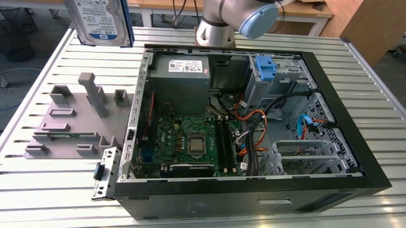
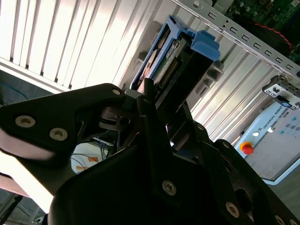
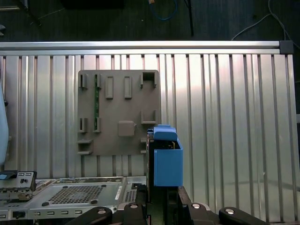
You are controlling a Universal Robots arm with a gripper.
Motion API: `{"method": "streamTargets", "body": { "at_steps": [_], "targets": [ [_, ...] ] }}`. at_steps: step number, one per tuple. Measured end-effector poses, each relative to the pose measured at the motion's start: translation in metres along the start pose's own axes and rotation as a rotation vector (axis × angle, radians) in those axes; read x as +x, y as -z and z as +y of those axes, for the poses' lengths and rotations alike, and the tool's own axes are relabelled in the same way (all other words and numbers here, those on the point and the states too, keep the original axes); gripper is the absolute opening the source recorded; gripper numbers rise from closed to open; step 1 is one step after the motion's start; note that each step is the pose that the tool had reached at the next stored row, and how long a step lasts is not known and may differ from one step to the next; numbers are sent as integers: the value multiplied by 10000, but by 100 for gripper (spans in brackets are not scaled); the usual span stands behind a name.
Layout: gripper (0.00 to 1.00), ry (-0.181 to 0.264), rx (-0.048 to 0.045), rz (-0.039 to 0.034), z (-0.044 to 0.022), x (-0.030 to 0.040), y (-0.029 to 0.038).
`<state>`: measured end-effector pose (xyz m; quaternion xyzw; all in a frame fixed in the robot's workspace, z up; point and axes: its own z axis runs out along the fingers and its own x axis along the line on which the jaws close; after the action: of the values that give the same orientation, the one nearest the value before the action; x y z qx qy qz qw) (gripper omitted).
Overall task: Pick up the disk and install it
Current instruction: 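Pick up the disk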
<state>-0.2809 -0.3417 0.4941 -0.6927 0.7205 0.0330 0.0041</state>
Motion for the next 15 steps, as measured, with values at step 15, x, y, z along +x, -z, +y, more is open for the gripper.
{"method": "streamTargets", "body": {
  "at_steps": [15],
  "targets": [
    [35,0,0,1,-277,-11,11]
  ]
}}
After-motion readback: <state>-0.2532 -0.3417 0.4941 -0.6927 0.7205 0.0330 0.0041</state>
